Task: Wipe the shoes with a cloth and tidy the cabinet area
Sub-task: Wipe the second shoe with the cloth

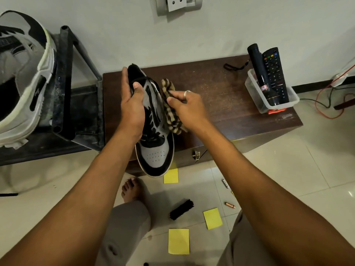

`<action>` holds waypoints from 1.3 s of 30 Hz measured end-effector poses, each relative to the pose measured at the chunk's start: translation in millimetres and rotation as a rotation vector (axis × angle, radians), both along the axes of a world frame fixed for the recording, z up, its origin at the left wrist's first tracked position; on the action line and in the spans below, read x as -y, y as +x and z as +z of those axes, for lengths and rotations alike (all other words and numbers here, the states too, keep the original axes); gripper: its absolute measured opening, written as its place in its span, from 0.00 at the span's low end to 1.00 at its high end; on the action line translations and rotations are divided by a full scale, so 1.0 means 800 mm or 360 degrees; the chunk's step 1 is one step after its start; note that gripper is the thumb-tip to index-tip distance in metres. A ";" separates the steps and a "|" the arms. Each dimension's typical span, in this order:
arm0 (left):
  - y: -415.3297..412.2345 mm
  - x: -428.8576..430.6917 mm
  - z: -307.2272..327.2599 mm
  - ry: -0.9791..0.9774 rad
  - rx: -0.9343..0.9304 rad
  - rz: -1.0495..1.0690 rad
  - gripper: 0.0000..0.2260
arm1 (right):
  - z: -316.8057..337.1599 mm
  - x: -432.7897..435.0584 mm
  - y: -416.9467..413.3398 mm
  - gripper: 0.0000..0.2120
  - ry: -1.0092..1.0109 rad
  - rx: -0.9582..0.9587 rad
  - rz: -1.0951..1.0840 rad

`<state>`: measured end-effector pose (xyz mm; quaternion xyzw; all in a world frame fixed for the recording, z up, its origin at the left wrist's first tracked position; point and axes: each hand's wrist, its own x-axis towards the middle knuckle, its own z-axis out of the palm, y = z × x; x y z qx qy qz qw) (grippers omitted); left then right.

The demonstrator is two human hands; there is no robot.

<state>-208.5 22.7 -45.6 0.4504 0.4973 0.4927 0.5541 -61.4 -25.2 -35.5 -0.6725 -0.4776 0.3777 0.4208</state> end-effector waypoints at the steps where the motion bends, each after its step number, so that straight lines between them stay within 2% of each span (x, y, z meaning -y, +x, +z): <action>1: 0.000 0.000 0.000 0.0002 0.0007 0.0002 0.25 | 0.000 -0.007 -0.008 0.14 0.0008 0.0076 0.0057; 12: 0.005 0.001 0.002 0.0007 -0.0123 0.0014 0.24 | 0.009 0.024 0.011 0.14 -0.0102 0.0732 0.0792; 14: 0.003 0.001 0.003 0.0000 -0.0130 -0.0001 0.25 | 0.015 0.019 0.011 0.13 -0.0071 0.0715 0.0740; 17: 0.000 0.002 0.005 0.0000 -0.0152 -0.0035 0.31 | 0.006 0.005 -0.007 0.14 0.0053 0.0512 0.0290; 19: 0.001 0.005 0.007 0.0038 -0.0240 -0.0058 0.35 | -0.002 -0.002 -0.023 0.14 0.0044 0.0443 0.0185; 21: 0.002 0.008 0.008 0.0089 -0.0339 -0.0102 0.42 | -0.005 -0.003 -0.025 0.08 -0.0006 0.0467 0.0261; 23: 0.002 0.007 0.005 0.0107 -0.0401 -0.0148 0.48 | 0.001 0.002 -0.012 0.16 -0.0048 0.0522 0.0414; 24: 0.002 0.006 0.004 0.0097 -0.0420 -0.0153 0.47 | 0.003 0.007 -0.004 0.17 -0.0091 0.0545 0.0516; 26: 0.004 0.008 0.005 0.0093 -0.0409 -0.0104 0.43 | 0.010 0.019 0.010 0.09 -0.0232 0.0606 0.0745; 29: 0.008 0.012 0.007 0.0106 -0.0369 0.0006 0.38 | 0.023 0.030 0.023 0.11 -0.0381 0.0716 0.0974; 31: 0.009 0.014 0.009 0.0091 -0.0318 0.0045 0.36 | 0.030 0.030 0.032 0.11 -0.0446 0.0680 0.1014; 33: 0.008 0.013 0.009 0.0080 -0.0239 0.0066 0.36 | 0.031 0.028 0.034 0.12 -0.0374 0.0542 0.0841; 36: 0.007 0.014 0.011 0.0061 -0.0161 0.0096 0.34 | 0.015 0.023 0.011 0.15 -0.0061 0.0400 0.0334; 39: 0.007 0.015 0.010 0.0054 -0.0101 0.0099 0.32 | -0.002 0.023 -0.016 0.15 -0.0043 0.0414 0.0397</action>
